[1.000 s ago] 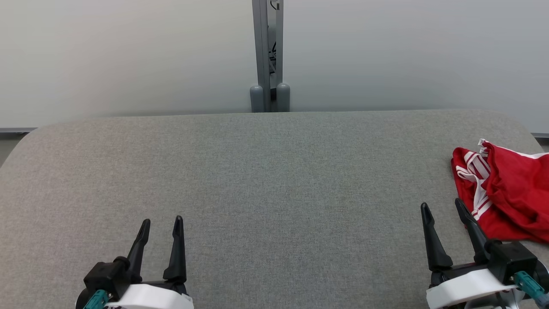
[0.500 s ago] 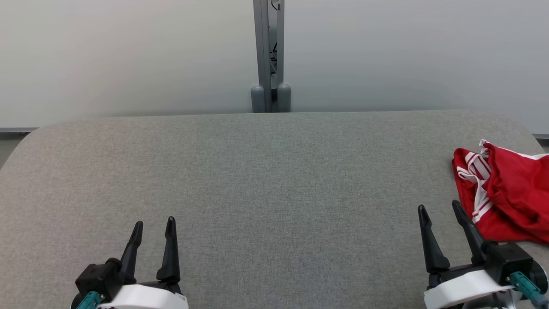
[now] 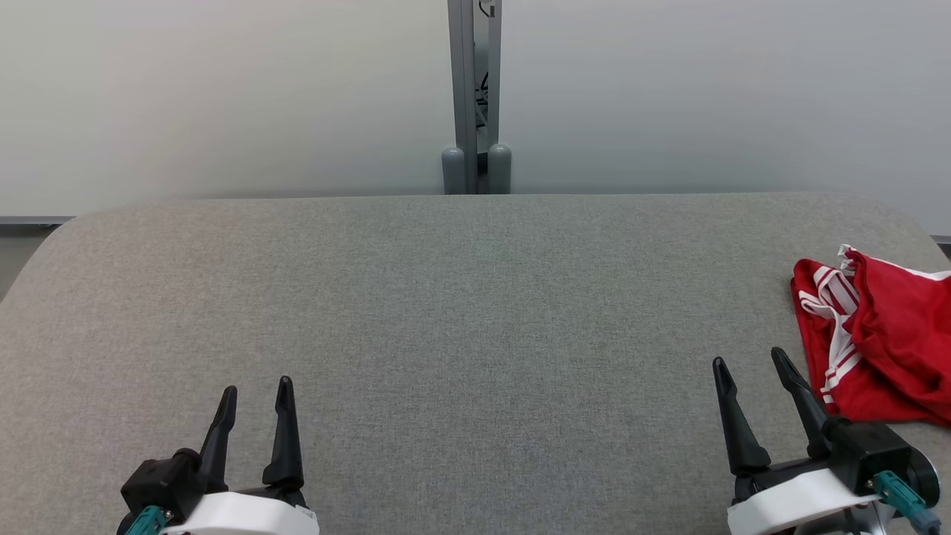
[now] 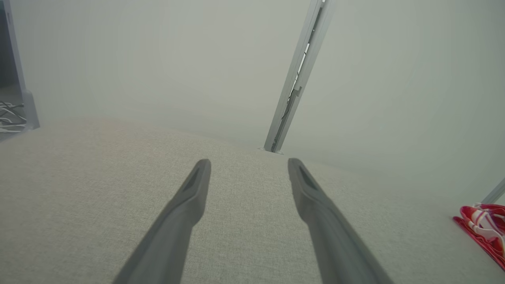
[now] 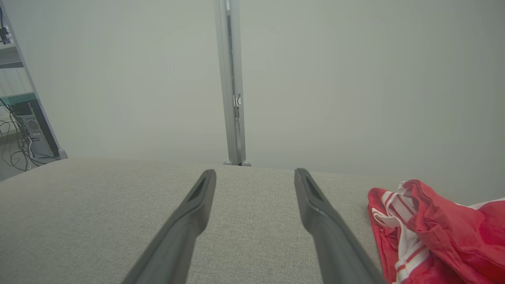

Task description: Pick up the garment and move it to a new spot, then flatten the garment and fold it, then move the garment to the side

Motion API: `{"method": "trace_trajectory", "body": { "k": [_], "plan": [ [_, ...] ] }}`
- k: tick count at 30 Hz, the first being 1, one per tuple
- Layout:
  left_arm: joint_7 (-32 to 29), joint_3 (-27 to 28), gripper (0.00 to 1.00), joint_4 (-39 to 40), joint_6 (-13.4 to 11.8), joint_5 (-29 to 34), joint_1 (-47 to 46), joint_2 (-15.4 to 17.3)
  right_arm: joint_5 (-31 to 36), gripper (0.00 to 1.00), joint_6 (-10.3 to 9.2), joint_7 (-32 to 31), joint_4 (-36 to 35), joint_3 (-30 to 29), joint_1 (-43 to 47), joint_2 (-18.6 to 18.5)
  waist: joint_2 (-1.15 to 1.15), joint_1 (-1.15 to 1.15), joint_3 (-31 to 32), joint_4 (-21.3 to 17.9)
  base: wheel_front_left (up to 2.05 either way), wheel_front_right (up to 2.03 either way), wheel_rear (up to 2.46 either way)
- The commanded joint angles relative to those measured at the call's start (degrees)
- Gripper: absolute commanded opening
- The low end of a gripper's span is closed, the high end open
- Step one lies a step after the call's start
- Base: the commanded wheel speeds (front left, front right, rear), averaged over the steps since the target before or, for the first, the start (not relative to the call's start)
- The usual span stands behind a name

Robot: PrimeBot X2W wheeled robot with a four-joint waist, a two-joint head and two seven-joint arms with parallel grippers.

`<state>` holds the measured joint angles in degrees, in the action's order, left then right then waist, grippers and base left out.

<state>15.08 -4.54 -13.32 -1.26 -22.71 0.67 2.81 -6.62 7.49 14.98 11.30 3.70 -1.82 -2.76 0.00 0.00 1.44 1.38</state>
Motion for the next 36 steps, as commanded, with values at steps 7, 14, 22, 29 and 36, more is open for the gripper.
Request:
{"method": "trace_trajectory", "body": {
  "k": [7,14,22,29,36],
  "plan": [
    [-0.06,-0.08,0.0,-0.99,-0.06,-0.46,0.34,-0.11,-0.07,0.0,0.0,-0.1,0.87,0.35,0.35,0.22,0.0,0.0,0.18,0.16,0.0,0.0,0.0],
    [-0.82,-0.53,0.0,-3.05,0.4,-4.41,0.83,-0.33,-4.57,0.0,0.0,-1.94,2.5,-0.99,1.65,0.67,0.0,0.0,0.13,0.11,0.0,0.0,0.0],
    [-2.08,-1.33,0.0,-3.63,1.35,-12.13,-1.09,-0.28,-13.69,0.0,0.0,-5.09,1.92,-3.93,1.55,0.57,0.0,0.0,0.02,0.01,0.0,0.0,0.0],
    [-3.12,-1.92,0.0,-4.04,2.1,-18.26,-2.61,-0.23,-20.95,0.0,0.0,-7.53,1.46,-6.23,1.45,0.48,0.0,0.0,-0.08,-0.08,0.0,0.0,0.0],
    [-4.1,-2.46,0.0,-4.39,2.82,-23.92,-3.96,-0.19,-27.63,0.0,0.0,-9.82,1.06,-8.37,1.33,0.4,0.0,0.0,-0.18,-0.16,0.0,0.0,0.0]
  ]
}}
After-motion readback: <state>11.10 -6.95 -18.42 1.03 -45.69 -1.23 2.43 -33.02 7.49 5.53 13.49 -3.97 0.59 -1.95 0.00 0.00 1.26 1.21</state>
